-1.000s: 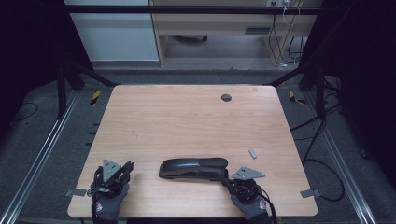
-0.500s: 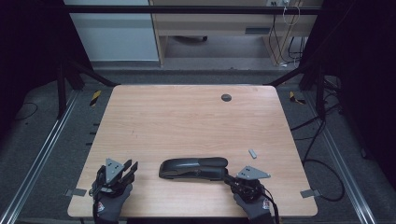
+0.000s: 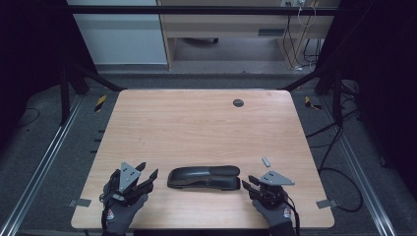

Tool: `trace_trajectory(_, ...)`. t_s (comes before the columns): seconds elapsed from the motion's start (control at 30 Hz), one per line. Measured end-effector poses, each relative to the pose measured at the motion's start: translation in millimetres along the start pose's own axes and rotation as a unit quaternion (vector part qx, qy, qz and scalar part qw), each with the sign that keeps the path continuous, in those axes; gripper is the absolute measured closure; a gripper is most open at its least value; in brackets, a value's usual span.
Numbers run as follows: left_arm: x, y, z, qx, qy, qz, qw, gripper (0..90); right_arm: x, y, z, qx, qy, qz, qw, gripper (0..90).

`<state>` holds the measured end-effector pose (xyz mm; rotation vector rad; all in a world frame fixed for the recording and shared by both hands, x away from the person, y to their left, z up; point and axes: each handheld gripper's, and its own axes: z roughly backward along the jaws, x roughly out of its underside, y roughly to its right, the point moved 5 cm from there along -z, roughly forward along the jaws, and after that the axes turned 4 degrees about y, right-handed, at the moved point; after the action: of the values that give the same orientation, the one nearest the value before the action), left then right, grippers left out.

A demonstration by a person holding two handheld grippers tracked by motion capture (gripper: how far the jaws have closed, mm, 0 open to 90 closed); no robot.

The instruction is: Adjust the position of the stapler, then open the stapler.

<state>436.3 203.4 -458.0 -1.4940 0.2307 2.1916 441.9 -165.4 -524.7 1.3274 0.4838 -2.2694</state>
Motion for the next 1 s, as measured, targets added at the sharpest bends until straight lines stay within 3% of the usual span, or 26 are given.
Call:
trace_trajectory(0.2,-13.5,15.3,-4.1,0.017,-0.001,-0.028,0.9995,44.1,-2.8,6.9,-0.4,0.017,-0.002,0.003,0.9999,56.9)
trace_trajectory(0.43,-23.4,33.4,-12.9,0.041,-0.015,-0.061,0.9971,39.8,-5.4,14.6,2.8,0.03,0.0,0.001,0.9996,54.8)
trace_trajectory(0.47,-27.8,39.5,-14.9,0.046,-0.02,-0.078,0.9957,38.2,-4.8,16.3,3.6,0.035,-0.001,0.0,0.9994,54.5)
trace_trajectory(0.7,-40.7,61.9,-20.7,0.066,-0.029,-0.137,0.988,34.4,-2.1,19.4,5.5,0.039,0.003,-0.005,0.9992,53.6)
trace_trajectory(1.0,-53.2,87.0,-23.2,0.096,-0.036,-0.18,0.9782,32.9,-1.4,16.4,7.2,0.037,0.001,-0.006,0.9993,53.1)
